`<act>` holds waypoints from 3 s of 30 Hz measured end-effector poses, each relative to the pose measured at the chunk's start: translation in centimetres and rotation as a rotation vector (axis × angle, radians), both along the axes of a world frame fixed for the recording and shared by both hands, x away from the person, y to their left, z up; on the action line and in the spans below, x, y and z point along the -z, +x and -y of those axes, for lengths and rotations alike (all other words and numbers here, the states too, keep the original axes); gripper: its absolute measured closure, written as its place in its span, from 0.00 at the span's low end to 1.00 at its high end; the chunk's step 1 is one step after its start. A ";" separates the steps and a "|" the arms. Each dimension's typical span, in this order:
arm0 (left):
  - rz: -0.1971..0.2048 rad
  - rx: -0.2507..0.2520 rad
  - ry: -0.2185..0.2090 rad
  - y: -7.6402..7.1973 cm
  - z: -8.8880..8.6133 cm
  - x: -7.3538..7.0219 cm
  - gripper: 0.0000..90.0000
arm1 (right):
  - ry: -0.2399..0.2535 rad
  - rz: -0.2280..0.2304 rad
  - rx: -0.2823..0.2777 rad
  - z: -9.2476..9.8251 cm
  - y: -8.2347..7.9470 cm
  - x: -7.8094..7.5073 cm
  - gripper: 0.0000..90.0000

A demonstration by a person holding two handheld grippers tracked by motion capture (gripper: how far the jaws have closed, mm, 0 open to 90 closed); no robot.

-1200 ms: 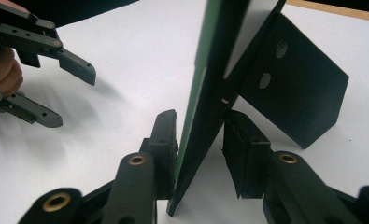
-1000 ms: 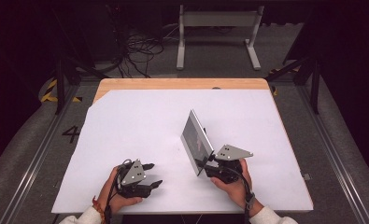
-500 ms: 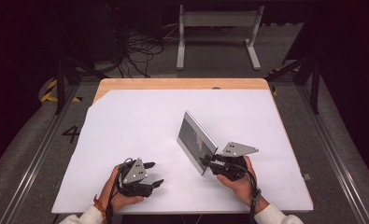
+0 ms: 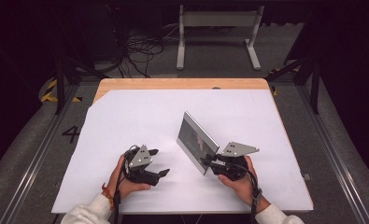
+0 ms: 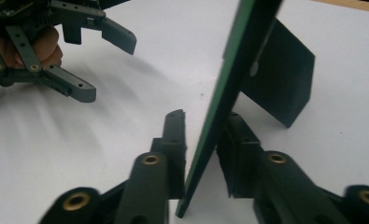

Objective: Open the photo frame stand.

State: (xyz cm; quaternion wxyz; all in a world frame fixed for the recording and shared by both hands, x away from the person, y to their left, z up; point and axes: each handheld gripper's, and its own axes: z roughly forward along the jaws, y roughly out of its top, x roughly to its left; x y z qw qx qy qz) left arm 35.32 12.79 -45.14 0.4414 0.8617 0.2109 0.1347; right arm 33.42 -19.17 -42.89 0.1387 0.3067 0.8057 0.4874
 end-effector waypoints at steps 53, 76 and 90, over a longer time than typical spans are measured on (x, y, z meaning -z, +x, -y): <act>-0.094 0.087 -0.014 6.4 4.9 0.2 0.24 | -0.032 -0.016 -0.023 2.7 -0.9 -0.7 0.93; -0.095 0.129 0.053 2.7 2.4 0.1 0.24 | -0.078 -0.002 0.021 2.0 -0.8 -0.1 0.90; -0.054 0.069 -0.017 2.2 1.6 -0.1 0.26 | -0.065 0.011 0.039 2.8 -0.8 -0.8 0.91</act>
